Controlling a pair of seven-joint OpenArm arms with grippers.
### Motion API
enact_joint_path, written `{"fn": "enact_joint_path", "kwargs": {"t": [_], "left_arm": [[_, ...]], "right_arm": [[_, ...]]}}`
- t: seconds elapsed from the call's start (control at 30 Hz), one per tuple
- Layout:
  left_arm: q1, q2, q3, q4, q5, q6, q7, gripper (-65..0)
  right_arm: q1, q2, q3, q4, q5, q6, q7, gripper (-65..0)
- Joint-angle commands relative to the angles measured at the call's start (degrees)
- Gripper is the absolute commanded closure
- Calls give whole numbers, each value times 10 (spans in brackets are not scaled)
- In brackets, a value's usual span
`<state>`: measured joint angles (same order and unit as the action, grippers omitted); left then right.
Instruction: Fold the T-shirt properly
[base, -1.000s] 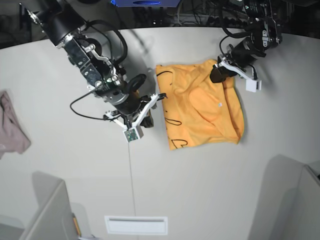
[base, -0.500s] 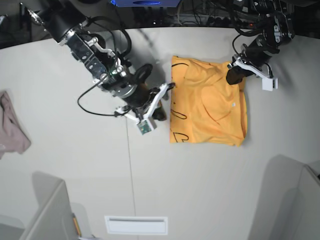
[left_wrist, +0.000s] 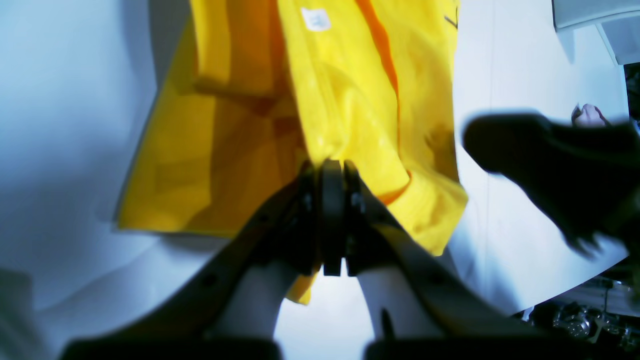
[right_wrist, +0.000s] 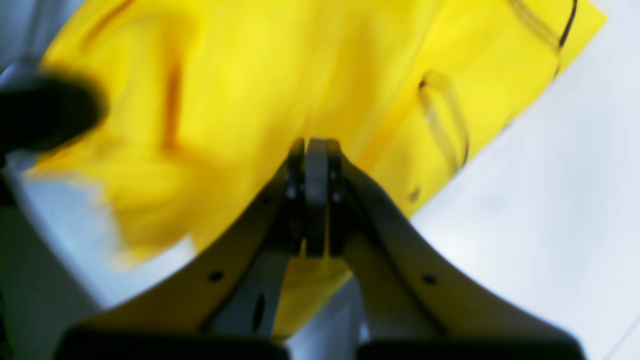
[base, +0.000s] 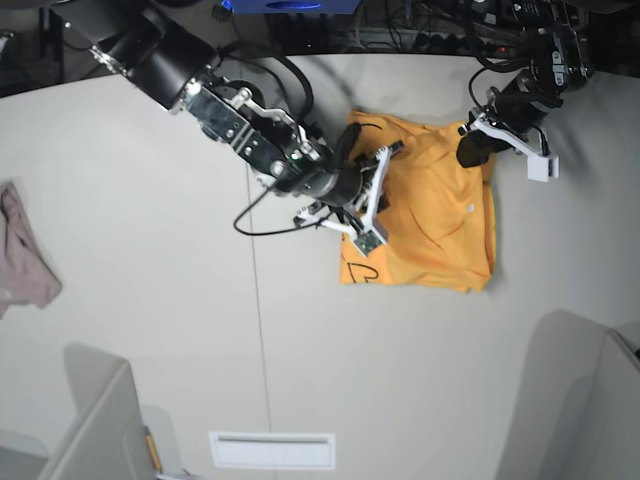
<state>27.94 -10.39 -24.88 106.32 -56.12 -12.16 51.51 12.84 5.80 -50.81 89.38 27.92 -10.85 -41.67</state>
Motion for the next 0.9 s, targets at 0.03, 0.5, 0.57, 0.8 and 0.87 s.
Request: {"fn": "enact_joint_path", "kwargs": {"t": [0.03, 0.5, 0.57, 0.8, 0.87], "left_arm": [[1, -6, -3, 9, -11, -5, -10, 0], [10, -6, -31, 9, -11, -5, -10, 0], [12, -6, -30, 9, -11, -5, -10, 0], [7, -6, -31, 9, -11, -5, -10, 0], [7, -6, -32, 9, -11, -5, -10, 0]], "right_arm": [[27, -25, 2, -36, 0, 2, 12, 0], [63, -29, 26, -82, 1, 7, 33, 0], [62, -29, 23, -105, 1, 9, 36, 0], [50, -28, 23, -151, 0, 10, 51, 0], [49, -25, 23, -155, 0, 10, 51, 0]]}}
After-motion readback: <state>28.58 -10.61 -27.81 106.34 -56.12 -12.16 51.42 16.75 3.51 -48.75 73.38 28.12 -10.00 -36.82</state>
